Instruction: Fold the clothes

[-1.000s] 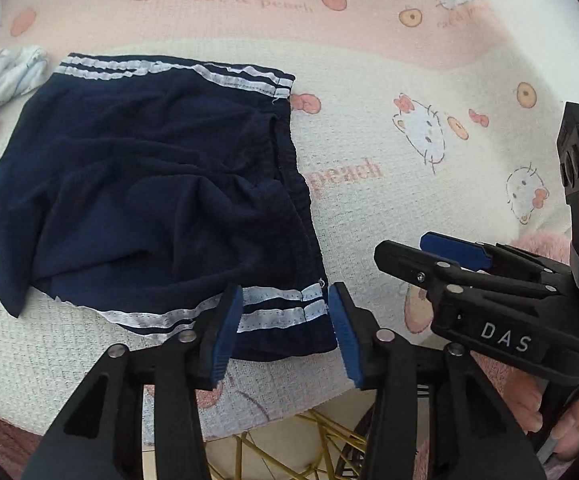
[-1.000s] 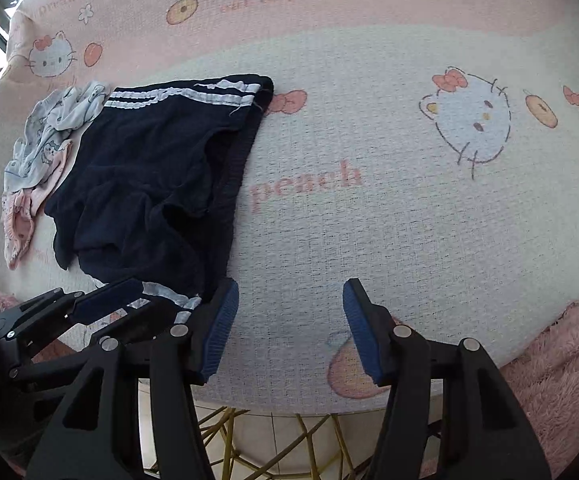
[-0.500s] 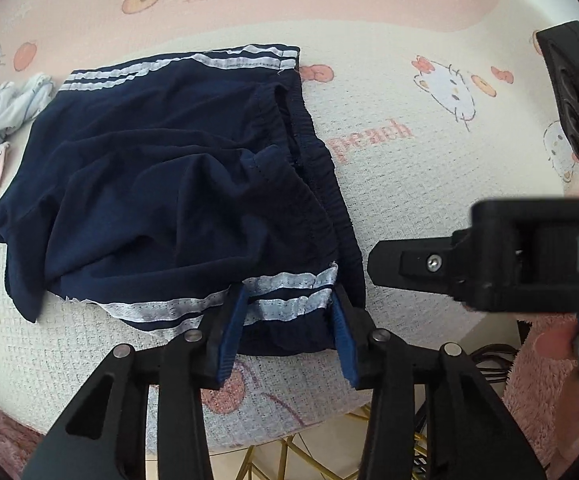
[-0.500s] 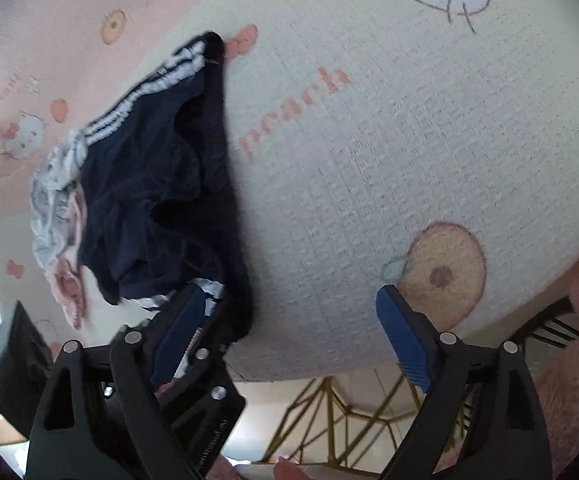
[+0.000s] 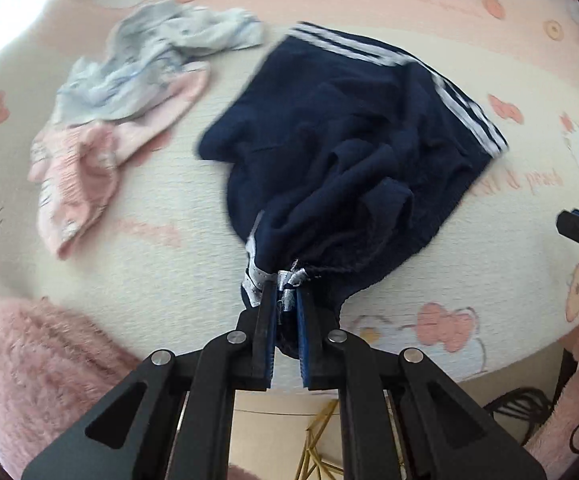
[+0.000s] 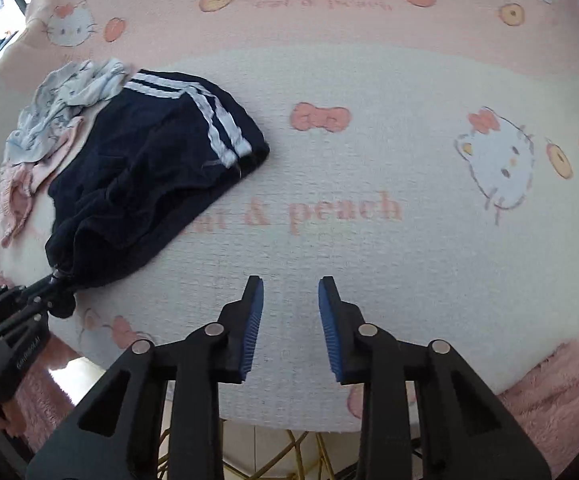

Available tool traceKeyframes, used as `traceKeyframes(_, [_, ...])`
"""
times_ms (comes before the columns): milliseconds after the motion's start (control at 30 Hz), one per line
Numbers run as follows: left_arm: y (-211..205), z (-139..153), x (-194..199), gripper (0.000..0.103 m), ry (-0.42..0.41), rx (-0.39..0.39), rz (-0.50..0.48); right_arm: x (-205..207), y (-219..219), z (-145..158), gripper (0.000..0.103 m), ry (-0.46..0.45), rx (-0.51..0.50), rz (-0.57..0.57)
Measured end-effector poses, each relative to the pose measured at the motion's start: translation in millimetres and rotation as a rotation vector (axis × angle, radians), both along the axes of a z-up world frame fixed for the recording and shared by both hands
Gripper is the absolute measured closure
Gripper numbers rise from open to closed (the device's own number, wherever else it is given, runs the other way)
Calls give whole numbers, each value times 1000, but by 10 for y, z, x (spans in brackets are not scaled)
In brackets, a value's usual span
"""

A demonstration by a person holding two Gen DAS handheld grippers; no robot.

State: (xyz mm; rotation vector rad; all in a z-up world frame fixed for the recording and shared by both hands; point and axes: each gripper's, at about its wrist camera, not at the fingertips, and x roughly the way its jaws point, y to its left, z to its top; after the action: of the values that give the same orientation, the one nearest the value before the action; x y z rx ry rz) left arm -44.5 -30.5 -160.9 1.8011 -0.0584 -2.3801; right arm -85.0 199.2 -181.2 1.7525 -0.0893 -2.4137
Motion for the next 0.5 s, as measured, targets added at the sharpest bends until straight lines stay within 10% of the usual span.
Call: traceKeyframes(500, [-172, -28, -46, 80, 24, 117, -24, -346, -745, -238, 65, 87, 48, 293])
